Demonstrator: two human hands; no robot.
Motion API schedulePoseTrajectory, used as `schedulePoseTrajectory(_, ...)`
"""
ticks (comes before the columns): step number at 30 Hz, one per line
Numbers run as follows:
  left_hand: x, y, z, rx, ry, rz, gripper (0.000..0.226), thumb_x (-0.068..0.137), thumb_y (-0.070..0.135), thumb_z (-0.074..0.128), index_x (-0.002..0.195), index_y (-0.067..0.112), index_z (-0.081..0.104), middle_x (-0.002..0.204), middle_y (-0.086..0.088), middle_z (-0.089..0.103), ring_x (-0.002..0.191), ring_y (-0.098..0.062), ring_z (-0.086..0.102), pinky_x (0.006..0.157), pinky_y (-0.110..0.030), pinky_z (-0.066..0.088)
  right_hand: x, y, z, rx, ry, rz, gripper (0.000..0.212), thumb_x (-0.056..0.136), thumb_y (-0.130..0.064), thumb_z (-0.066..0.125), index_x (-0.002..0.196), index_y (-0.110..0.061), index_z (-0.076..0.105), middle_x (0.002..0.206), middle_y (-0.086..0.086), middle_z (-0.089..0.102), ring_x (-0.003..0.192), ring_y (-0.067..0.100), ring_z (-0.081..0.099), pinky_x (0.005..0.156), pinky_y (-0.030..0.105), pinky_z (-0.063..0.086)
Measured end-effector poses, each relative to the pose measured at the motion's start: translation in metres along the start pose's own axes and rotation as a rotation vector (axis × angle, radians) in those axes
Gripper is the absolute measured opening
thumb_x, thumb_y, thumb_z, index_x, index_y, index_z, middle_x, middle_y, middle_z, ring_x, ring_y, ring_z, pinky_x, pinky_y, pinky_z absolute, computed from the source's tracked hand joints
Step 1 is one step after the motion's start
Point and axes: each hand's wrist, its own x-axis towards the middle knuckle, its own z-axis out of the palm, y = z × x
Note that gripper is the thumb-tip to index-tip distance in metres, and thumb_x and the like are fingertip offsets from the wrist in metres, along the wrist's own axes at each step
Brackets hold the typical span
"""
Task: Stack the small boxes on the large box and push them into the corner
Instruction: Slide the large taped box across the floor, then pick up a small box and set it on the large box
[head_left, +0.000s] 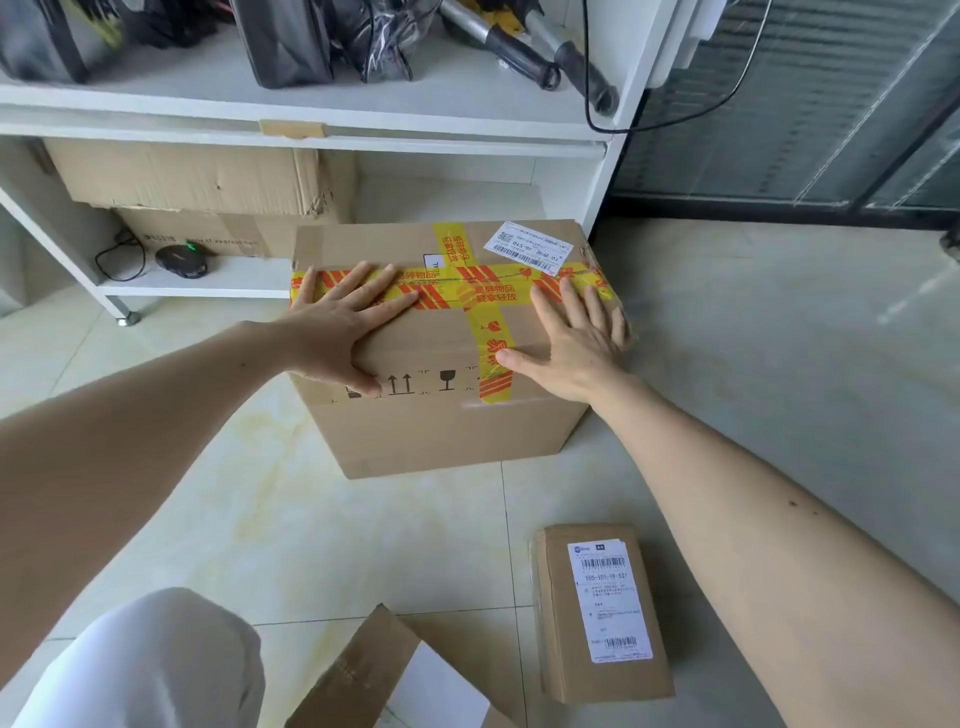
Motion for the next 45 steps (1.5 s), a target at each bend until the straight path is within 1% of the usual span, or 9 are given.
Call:
schedulePoseTrajectory(15,0.003,-0.012,-0.002,0.008,-0.032,0.068,0.126,0.061,0.062,0.075,0.132,0.058,-0.029,0.159,0.010,-0.024,0.146,-0.019,-0.022,0.113,-0.063,-0.006,-0.023,-0.017,0.003,-0.006,0.005,0.105,0.101,0.069,-0.090,0.025,0.149,-0.036,-0.007,0.161,0.004,-0.013,0.147,0.029,-0.013,0.116,0.057,-0.006)
schedulePoseTrajectory(20,-0.004,0.002,-0.001,0.053,0.050,0.022,0.122,0.068,0.054,0.075,0.148,0.040,-0.015,0.162,0.004,-0.013,0.149,-0.025,-0.007,0.114,-0.061,0.011,-0.025,-0.018,-0.001,0.012,-0.040,0.118,0.103,0.068,-0.090,0.027,0.148,-0.037,-0.011,0.160,0.003,-0.017,0.146,0.029,-0.018,0.116,0.056,-0.009)
schedulePoseTrajectory(24,-0.037,0.031,0.025,-0.071,0.334,-0.139,0.104,0.076,0.044,0.075,0.153,0.030,0.007,0.163,0.000,0.006,0.150,-0.023,0.003,0.113,-0.062,0.007,-0.033,-0.018,-0.003,0.011,-0.021,0.092,0.102,0.071,-0.087,0.032,0.149,-0.036,-0.009,0.161,0.005,-0.016,0.146,0.029,-0.018,0.116,0.055,-0.009)
schedulePoseTrajectory(27,-0.079,0.065,0.057,-0.348,0.523,-0.377,0.098,0.078,0.045,0.071,0.153,0.024,0.013,0.163,-0.004,0.005,0.149,-0.025,-0.003,0.114,-0.056,-0.006,-0.055,-0.031,0.016,0.030,0.262,-0.069,0.090,0.080,-0.070,0.049,0.151,-0.029,0.011,0.162,0.007,-0.001,0.148,0.030,-0.007,0.117,0.054,-0.002)
schedulePoseTrajectory(31,-0.127,0.124,0.100,-0.854,0.447,-0.795,0.099,0.082,0.046,0.067,0.154,0.025,0.003,0.163,-0.004,-0.007,0.148,-0.024,-0.013,0.116,-0.055,-0.004,-0.095,-0.056,0.058,0.126,0.409,-0.285,0.073,0.084,-0.049,0.058,0.146,-0.021,0.032,0.158,0.007,0.024,0.146,0.029,0.017,0.116,0.052,0.010)
schedulePoseTrajectory(33,-0.148,0.148,0.120,-1.089,0.324,-1.035,0.099,0.082,0.045,0.068,0.154,0.026,0.002,0.163,-0.004,-0.010,0.148,-0.023,-0.013,0.116,-0.055,-0.001,-0.116,-0.069,0.087,0.179,0.248,-0.300,0.072,0.084,-0.047,0.059,0.145,-0.021,0.032,0.155,0.005,0.031,0.144,0.027,0.023,0.114,0.050,0.016)
schedulePoseTrajectory(38,-0.192,0.201,0.164,-1.296,-0.084,-1.552,0.104,0.073,0.054,0.071,0.152,0.032,0.005,0.160,-0.014,-0.011,0.147,-0.033,-0.008,0.113,-0.059,0.012,-0.170,-0.096,0.145,0.290,-0.501,-0.053,0.081,0.084,-0.060,0.050,0.149,-0.025,0.016,0.153,0.006,0.034,0.140,0.029,0.029,0.111,0.047,0.026)
schedulePoseTrajectory(41,-0.208,0.218,0.182,-1.403,-0.281,-1.739,0.117,0.067,0.061,0.073,0.151,0.034,-0.004,0.158,-0.021,-0.004,0.141,-0.050,0.011,0.108,-0.066,0.023,-0.198,-0.107,0.173,0.346,-0.811,0.122,0.088,0.077,-0.074,0.044,0.149,-0.029,0.018,0.157,0.001,0.027,0.141,0.030,0.030,0.109,0.049,0.030)
schedulePoseTrajectory(45,-0.211,0.225,0.182,-1.561,-0.251,-1.755,0.122,0.072,0.051,0.076,0.151,0.030,-0.015,0.147,-0.028,0.027,0.130,-0.048,0.037,0.103,-0.058,0.036,-0.214,-0.121,0.193,0.512,-0.973,0.242,0.086,0.081,-0.072,0.041,0.149,-0.023,0.021,0.157,0.003,0.028,0.141,0.029,0.031,0.111,0.049,0.030)
